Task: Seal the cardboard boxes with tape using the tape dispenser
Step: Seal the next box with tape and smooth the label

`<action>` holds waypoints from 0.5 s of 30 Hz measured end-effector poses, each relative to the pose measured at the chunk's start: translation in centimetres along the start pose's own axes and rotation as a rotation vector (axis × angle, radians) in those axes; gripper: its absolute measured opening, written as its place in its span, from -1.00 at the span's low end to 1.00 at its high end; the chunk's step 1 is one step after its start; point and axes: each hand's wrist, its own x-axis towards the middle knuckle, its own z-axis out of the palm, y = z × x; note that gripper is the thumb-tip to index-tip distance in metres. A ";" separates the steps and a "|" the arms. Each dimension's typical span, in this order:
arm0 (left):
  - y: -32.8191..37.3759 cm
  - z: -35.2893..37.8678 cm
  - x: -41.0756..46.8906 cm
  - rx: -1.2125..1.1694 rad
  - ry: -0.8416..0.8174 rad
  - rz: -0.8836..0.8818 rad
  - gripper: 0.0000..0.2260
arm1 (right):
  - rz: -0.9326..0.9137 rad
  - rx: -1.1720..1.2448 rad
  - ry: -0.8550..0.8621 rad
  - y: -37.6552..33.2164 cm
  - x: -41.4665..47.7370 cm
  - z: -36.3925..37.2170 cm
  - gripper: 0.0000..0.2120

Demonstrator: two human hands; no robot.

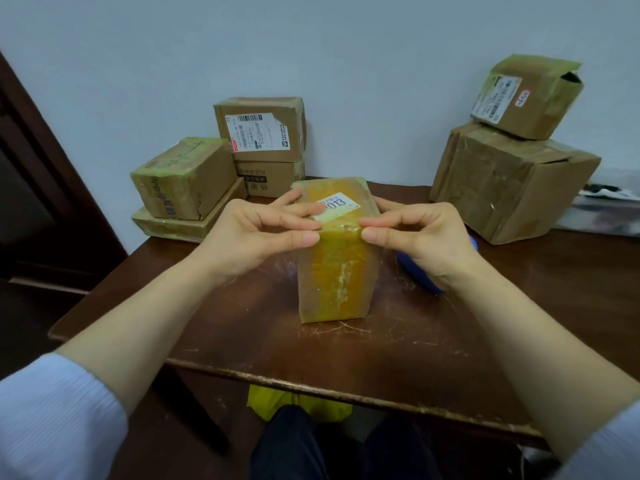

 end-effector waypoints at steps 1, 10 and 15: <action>0.1 -0.2 0.0 -0.017 -0.021 -0.016 -0.78 | 0.027 0.054 -0.021 0.1 -0.1 -0.5 -0.81; 0.4 -0.8 -0.1 -0.370 0.543 -0.243 -0.83 | 0.392 -0.138 -0.051 3.2 -2.4 0.8 -0.28; -0.2 -1.8 -0.3 -0.485 0.755 -0.390 -0.92 | 0.278 -0.093 0.215 2.2 -0.2 1.2 -0.53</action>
